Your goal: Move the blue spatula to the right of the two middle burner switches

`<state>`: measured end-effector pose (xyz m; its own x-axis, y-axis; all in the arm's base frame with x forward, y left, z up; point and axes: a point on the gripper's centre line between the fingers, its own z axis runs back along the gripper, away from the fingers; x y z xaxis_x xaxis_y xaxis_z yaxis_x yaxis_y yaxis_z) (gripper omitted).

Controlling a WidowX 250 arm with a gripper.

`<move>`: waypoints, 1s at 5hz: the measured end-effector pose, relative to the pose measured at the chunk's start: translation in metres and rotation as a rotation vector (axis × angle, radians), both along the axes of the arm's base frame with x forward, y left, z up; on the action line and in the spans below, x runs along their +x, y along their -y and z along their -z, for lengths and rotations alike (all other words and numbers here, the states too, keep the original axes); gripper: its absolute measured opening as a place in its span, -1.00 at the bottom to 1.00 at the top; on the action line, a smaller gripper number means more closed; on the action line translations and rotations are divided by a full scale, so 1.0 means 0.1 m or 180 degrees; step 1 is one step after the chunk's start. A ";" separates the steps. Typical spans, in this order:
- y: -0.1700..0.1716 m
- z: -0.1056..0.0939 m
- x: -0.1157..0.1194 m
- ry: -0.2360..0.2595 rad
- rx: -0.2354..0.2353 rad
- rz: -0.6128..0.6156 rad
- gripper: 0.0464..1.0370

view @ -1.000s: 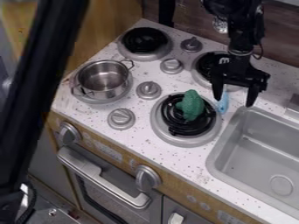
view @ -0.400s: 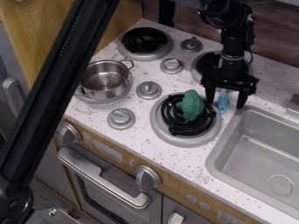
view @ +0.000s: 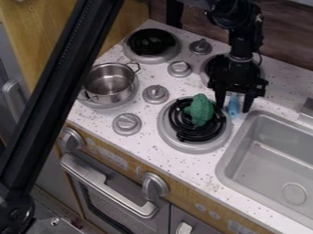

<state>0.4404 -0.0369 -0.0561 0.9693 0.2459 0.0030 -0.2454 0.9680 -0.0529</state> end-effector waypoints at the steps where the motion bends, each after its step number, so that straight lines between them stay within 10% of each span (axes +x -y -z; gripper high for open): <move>1: 0.00 0.03 0.03 0.0053 -0.0002 -0.0023 -0.32; 3: 0.06 0.02 0.10 0.0167 0.0074 0.0103 -0.75; 5: 0.19 0.14 0.18 0.0165 0.0121 0.0148 0.34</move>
<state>0.4589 -0.0555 -0.0697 0.9779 0.1995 0.0621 -0.1981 0.9798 -0.0272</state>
